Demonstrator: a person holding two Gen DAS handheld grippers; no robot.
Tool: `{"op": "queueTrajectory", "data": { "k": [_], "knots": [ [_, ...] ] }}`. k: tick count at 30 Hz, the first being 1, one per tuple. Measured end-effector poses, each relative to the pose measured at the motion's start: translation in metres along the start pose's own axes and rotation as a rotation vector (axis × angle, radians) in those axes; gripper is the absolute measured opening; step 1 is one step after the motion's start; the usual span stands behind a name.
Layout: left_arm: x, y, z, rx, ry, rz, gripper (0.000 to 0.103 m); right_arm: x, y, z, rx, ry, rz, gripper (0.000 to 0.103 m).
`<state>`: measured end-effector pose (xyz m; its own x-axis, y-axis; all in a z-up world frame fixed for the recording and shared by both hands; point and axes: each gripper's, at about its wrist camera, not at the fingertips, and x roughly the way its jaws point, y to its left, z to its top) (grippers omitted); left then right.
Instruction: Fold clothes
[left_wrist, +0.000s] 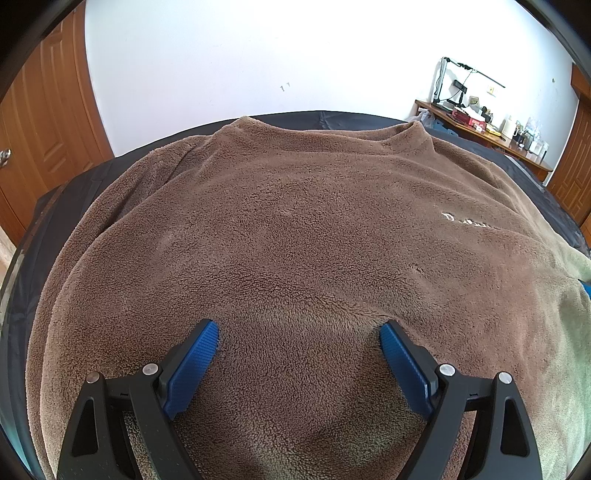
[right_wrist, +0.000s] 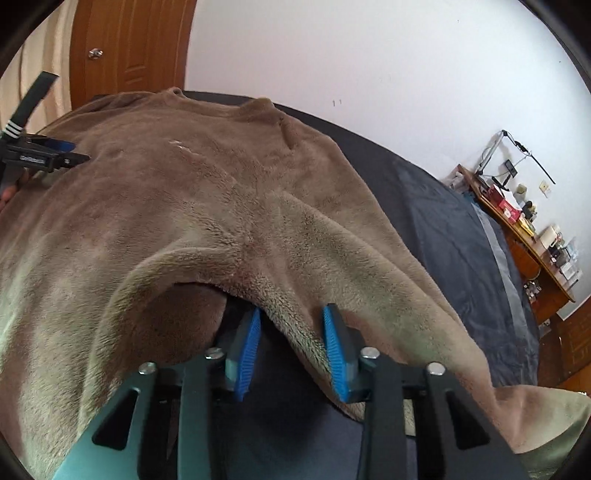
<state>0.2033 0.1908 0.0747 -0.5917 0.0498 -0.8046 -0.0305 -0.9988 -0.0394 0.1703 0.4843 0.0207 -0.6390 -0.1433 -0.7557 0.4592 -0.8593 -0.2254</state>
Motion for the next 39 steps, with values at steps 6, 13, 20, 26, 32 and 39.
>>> {"op": "queueTrajectory", "data": {
  "k": [6,13,20,26,32,39],
  "knots": [
    [-0.008,0.000,-0.004,-0.020,0.003,-0.072,0.091,0.006,-0.028,0.008,0.093,-0.017,-0.152,0.009],
    [-0.010,-0.030,-0.010,0.110,0.005,-0.086,0.091,0.024,-0.042,0.011,0.123,0.032,-0.215,0.009],
    [-0.010,-0.027,-0.011,0.111,0.007,-0.098,0.092,0.015,-0.045,0.002,0.147,0.054,-0.178,0.019],
    [-0.010,-0.027,-0.011,0.112,0.007,-0.096,0.092,-0.013,-0.051,0.002,0.190,0.059,-0.126,0.048],
    [-0.009,-0.027,-0.011,0.113,0.007,-0.097,0.092,-0.033,-0.057,0.024,0.294,0.023,-0.038,0.048],
    [-0.010,-0.027,-0.012,0.114,0.005,-0.103,0.092,0.005,-0.018,0.046,0.269,0.061,0.100,0.048]
  ]
}}
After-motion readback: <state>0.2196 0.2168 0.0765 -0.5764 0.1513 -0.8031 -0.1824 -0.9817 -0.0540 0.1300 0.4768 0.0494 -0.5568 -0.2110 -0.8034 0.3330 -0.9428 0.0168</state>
